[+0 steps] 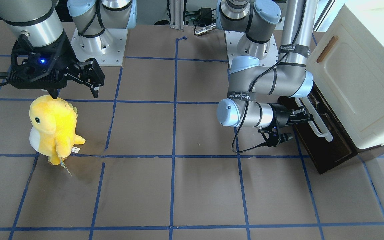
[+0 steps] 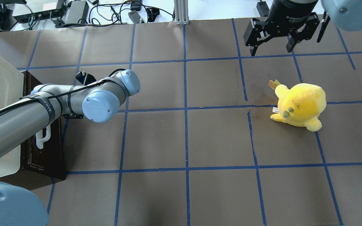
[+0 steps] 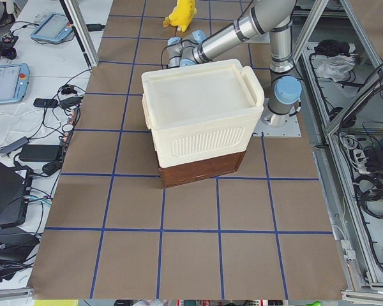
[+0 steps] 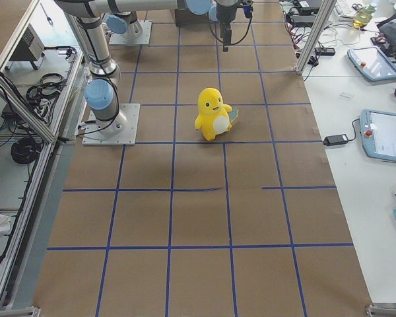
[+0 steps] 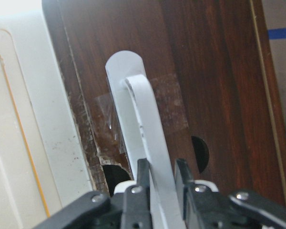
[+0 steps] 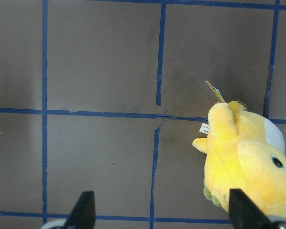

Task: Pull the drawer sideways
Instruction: 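Pull the handle with the left gripper, sliding the drawer out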

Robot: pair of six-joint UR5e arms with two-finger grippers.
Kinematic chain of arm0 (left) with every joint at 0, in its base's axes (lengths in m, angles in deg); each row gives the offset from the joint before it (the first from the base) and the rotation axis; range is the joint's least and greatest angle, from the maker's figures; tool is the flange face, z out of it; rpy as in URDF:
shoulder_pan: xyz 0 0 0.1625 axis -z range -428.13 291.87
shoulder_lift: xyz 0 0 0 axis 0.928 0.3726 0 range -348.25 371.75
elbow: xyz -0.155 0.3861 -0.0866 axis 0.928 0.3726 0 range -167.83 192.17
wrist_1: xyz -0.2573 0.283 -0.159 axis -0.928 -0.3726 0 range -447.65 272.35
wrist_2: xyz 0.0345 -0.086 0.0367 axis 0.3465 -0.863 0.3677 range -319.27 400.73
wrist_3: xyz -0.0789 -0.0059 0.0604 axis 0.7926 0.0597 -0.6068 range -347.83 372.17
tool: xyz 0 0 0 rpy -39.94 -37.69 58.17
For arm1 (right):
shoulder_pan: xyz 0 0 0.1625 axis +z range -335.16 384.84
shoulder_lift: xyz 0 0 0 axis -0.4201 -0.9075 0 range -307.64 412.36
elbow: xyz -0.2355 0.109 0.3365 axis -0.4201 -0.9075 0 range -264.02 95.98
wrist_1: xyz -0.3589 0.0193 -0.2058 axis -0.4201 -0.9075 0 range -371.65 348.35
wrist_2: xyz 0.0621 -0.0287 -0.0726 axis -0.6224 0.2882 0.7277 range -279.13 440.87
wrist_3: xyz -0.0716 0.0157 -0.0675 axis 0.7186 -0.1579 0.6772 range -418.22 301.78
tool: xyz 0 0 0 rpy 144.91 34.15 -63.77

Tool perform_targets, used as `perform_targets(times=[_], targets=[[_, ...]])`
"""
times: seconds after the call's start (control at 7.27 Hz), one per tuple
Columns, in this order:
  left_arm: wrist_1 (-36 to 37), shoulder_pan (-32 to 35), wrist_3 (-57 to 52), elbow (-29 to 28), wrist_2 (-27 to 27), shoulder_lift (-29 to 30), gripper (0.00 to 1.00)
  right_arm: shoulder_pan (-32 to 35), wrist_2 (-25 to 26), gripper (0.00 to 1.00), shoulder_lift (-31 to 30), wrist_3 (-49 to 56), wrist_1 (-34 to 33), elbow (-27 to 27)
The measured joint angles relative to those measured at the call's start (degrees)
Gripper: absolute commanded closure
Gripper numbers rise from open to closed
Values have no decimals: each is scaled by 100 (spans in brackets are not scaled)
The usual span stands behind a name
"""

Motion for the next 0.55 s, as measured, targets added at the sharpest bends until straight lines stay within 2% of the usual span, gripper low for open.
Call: perform_targets(times=[0.55], targets=[[-9,213,0,-37,-129,19,79,0,0,0,0,-3,0,0]])
